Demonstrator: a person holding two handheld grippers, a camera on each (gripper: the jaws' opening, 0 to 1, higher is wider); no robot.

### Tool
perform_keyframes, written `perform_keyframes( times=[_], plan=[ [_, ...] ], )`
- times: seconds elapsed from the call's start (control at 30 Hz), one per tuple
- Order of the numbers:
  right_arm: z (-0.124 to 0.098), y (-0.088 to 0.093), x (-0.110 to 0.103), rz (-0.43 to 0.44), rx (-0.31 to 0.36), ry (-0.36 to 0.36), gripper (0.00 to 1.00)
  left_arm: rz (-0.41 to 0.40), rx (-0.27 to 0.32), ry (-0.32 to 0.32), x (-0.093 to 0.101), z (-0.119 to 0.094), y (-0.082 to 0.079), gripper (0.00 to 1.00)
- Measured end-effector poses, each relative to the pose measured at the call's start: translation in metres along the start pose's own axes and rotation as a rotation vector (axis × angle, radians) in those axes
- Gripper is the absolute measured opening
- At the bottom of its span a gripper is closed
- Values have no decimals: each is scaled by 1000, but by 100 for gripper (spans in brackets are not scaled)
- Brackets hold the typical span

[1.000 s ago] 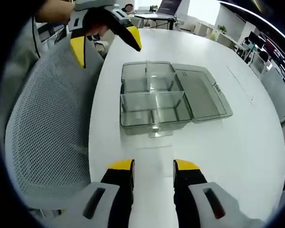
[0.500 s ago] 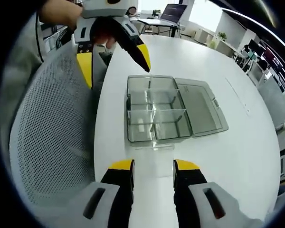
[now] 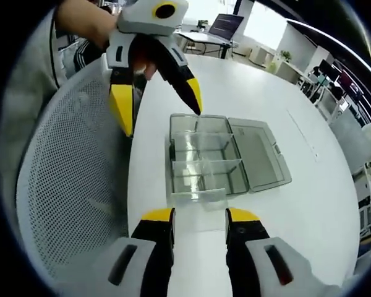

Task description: Insert the divider into the dual guide fixture by aligning both edges with the guide slots and pushing it downward to the bottom, including one-sided entry, uneven engagement, binding, and posture correction.

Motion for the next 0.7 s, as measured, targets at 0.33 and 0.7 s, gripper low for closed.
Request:
perform_keyframes(
  times=[0.33,0.7],
  plan=[
    [-6,-14,-7,-15,37,29,28,-33,31,5,2,1,-7,48],
    [-9,-26,-15,-22,71,60,28,-94,63,45,10,5,-14,38]
  ],
)
Point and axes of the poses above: the point that each gripper's makers call its tool centre point, and the gripper's own axes: z roughly forward along the fingers, x roughly to its right, y roughly out of its underside, the point moved 9 cm from there along -z, roughly backward along the fingers, and after that the axes turned 6 degrees about y, right-handed, at the moved point
